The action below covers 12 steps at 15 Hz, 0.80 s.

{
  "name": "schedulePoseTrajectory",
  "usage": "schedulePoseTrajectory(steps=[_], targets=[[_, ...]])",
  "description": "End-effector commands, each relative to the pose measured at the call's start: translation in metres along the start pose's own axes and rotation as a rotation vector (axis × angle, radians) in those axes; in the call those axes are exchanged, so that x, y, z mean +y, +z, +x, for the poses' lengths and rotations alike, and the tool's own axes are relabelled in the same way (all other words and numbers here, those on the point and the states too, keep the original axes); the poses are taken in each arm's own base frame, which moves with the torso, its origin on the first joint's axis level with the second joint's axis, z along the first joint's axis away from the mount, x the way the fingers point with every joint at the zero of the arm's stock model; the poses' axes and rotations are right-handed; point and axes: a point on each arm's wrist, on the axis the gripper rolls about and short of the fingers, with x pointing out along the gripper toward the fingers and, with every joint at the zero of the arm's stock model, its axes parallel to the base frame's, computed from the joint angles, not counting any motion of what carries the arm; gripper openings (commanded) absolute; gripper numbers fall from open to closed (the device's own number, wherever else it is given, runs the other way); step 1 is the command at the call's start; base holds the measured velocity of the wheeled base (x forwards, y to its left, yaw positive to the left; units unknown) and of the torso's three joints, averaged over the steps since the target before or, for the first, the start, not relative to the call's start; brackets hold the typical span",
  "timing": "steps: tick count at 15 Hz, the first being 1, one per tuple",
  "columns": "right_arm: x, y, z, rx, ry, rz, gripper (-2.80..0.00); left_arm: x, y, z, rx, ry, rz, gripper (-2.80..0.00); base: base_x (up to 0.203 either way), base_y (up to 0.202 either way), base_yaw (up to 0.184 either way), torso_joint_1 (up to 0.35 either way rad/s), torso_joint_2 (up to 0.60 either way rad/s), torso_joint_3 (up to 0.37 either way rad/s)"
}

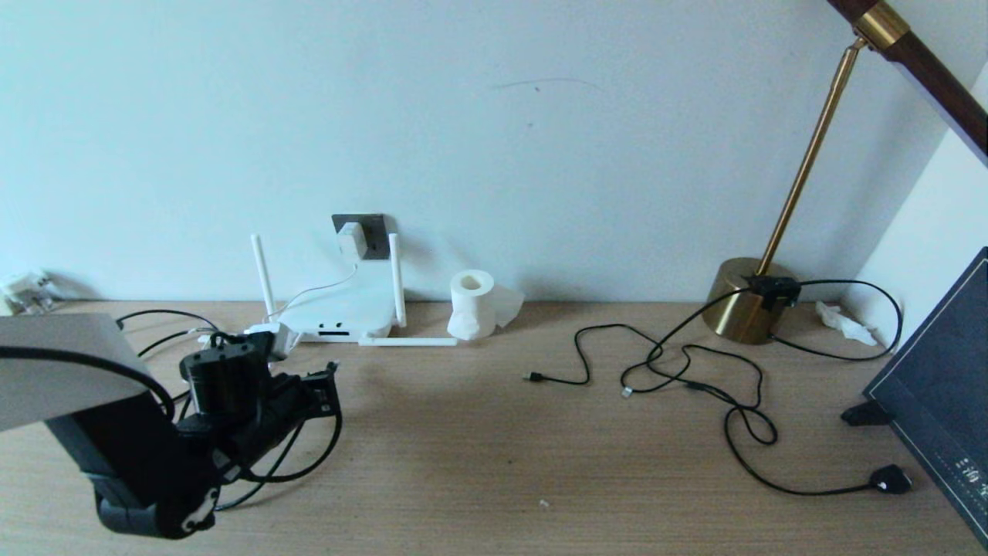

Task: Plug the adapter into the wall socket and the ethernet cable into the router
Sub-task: Align cable and router interface

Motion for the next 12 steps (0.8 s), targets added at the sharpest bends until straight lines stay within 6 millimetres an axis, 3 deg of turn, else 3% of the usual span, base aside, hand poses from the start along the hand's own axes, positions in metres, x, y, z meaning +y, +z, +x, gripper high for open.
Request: schedulePoseTrajectory(steps=[1, 12], targets=[[0.000, 0.000, 0.000, 0.003, 0.000, 0.004, 0.00, 0.000, 0.002, 0.001, -0.013, 0.001, -0.003, -2.80, 0.000, 0.000, 0.000, 0.000, 0.00, 0.000], [0.000, 0.000, 0.000, 0.003, 0.000, 0.004, 0.00, 0.000, 0.007, -0.013, -0.118, -0.009, -0.005, -2.80, 0.000, 0.000, 0.000, 0.000, 0.00, 0.000]])
